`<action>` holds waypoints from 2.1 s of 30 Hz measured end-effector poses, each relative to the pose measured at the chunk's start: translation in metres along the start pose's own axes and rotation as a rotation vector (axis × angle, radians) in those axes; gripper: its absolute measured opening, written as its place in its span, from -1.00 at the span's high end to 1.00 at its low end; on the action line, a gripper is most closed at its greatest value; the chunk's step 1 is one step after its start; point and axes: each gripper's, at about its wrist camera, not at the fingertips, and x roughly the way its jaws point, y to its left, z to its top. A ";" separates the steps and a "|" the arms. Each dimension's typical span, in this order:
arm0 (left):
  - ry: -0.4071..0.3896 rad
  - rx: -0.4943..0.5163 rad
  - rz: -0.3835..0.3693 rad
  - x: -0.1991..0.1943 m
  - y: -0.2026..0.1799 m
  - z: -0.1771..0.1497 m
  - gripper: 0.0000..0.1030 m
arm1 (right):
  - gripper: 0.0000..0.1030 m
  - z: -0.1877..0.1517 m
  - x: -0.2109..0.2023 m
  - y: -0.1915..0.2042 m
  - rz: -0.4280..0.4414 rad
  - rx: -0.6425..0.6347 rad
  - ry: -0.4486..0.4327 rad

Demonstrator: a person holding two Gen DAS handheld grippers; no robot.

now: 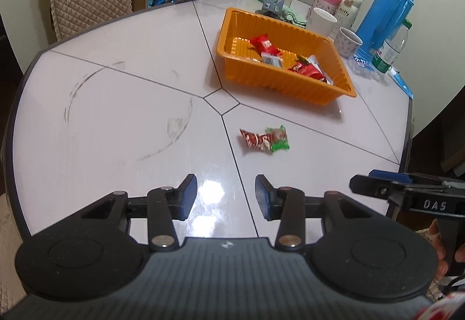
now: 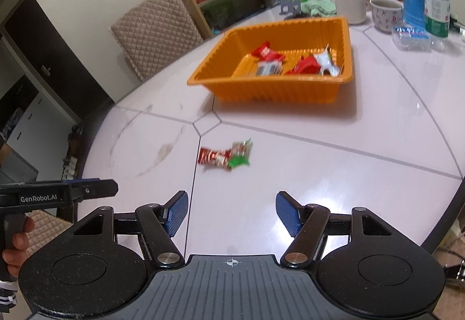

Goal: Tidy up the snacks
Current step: 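Withdraw both tools toward the red-and-green wrapped candy on the table, then lower the left gripper onto the red packet of the wrapped candy and grasp it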

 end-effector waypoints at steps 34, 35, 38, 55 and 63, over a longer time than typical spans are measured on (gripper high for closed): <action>0.053 0.063 -0.014 0.028 -0.017 -0.020 0.18 | -0.30 -0.020 0.030 0.003 -0.033 0.008 0.089; 0.053 0.067 -0.016 0.031 -0.018 -0.019 0.16 | -0.30 -0.019 0.031 0.001 -0.037 0.010 0.091; 0.051 0.084 -0.019 0.038 -0.021 -0.015 0.15 | -0.30 -0.016 0.034 -0.005 -0.045 0.018 0.092; -0.002 0.346 -0.050 0.099 -0.037 0.028 -0.01 | -0.30 0.006 0.044 -0.047 -0.105 0.098 0.083; 0.029 0.498 -0.046 0.135 -0.050 0.037 -0.07 | -0.30 0.015 0.047 -0.063 -0.123 0.136 0.079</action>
